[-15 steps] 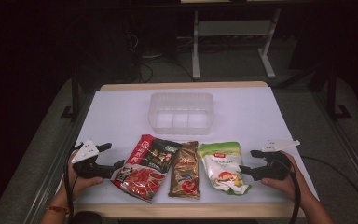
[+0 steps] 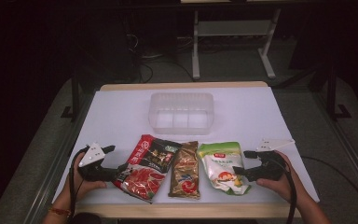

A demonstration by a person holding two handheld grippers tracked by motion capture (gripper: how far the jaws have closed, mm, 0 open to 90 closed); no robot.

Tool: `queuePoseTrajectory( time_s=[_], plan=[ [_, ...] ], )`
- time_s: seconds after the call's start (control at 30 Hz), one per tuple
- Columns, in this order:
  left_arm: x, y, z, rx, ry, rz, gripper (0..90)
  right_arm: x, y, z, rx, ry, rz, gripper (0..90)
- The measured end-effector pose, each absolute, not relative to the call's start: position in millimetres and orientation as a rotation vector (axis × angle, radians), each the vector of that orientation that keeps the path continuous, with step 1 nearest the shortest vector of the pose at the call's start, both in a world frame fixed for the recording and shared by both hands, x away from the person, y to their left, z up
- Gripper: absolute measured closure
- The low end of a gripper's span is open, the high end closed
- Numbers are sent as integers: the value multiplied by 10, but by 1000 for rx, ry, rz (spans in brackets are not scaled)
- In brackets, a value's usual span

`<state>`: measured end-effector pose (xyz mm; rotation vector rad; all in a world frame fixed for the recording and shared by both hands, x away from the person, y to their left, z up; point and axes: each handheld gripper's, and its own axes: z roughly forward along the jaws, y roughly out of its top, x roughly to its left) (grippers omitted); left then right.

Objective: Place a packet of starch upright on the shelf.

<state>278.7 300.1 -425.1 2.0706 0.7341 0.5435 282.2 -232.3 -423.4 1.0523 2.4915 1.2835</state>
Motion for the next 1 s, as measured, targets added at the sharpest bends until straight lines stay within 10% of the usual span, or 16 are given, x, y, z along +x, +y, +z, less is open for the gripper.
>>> queuePoseTrajectory(
  time_s=[0.57, 1.0],
  plan=[
    [2836, 2595, -4082, 2132, 589, 547, 164, 3043, -2264, -4489, 1421, 2642, 1294, 0],
    [2940, 2271, -4110, 2222, 506, 506, 169, 3046, -2126, -4467, 1337, 2747, 1321, 13]
  ],
)
